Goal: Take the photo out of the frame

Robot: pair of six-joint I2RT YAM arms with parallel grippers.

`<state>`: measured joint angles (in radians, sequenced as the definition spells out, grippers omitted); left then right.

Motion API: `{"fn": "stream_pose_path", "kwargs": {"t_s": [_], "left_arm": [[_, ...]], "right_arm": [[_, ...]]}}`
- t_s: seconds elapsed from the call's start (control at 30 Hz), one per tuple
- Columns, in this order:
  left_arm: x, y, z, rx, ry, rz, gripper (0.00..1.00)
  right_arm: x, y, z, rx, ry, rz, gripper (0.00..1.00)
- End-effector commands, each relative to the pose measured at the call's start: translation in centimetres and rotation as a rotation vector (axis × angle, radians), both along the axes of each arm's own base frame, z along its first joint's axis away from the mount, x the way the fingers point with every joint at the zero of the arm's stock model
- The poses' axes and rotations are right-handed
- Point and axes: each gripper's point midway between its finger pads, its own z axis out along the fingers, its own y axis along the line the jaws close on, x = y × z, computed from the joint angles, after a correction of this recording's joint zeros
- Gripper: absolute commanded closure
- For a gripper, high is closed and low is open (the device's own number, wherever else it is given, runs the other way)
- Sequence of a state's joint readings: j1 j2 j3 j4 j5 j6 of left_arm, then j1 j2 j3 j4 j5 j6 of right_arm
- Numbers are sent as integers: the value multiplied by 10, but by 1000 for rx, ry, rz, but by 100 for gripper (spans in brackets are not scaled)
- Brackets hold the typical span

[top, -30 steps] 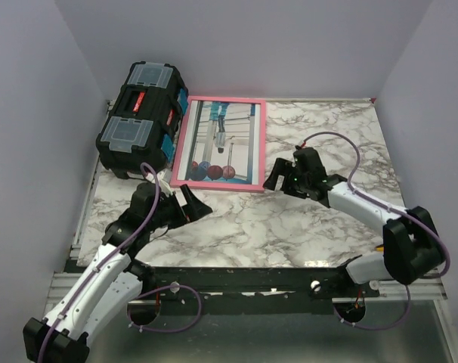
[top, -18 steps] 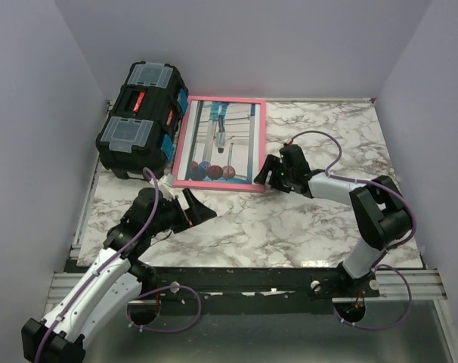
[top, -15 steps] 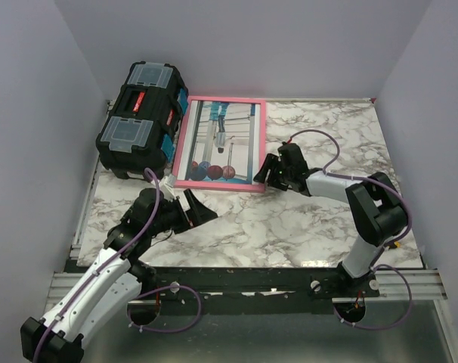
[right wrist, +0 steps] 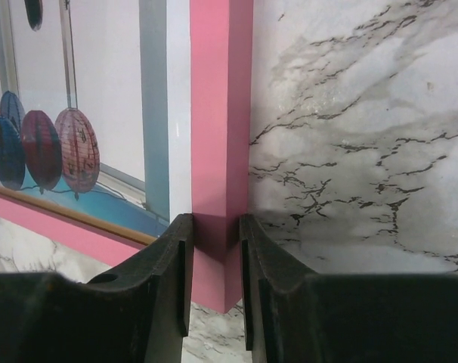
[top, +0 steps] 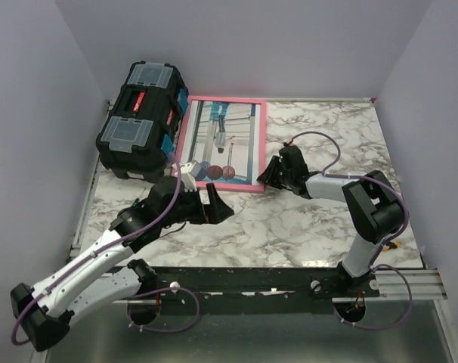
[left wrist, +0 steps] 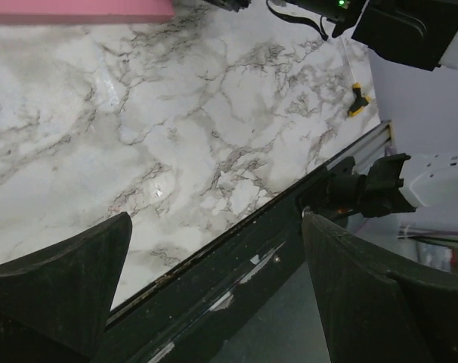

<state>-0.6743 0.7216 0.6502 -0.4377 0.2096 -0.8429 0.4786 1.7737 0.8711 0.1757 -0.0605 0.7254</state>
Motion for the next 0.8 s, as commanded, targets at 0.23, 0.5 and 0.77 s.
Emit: {"fn": "stream_pose_path", "kwargs": {"t_s": [0.23, 0.5, 0.77], "left_arm": [[28, -64, 19, 448, -524, -99, 1], [49, -82, -21, 689, -704, -184, 1], [58, -108, -41, 932, -928, -256, 1]], "right_arm": [[-40, -19, 13, -52, 84, 9, 99], [-62, -27, 55, -16, 93, 33, 100], [-76, -26, 88, 38, 76, 59, 99]]}}
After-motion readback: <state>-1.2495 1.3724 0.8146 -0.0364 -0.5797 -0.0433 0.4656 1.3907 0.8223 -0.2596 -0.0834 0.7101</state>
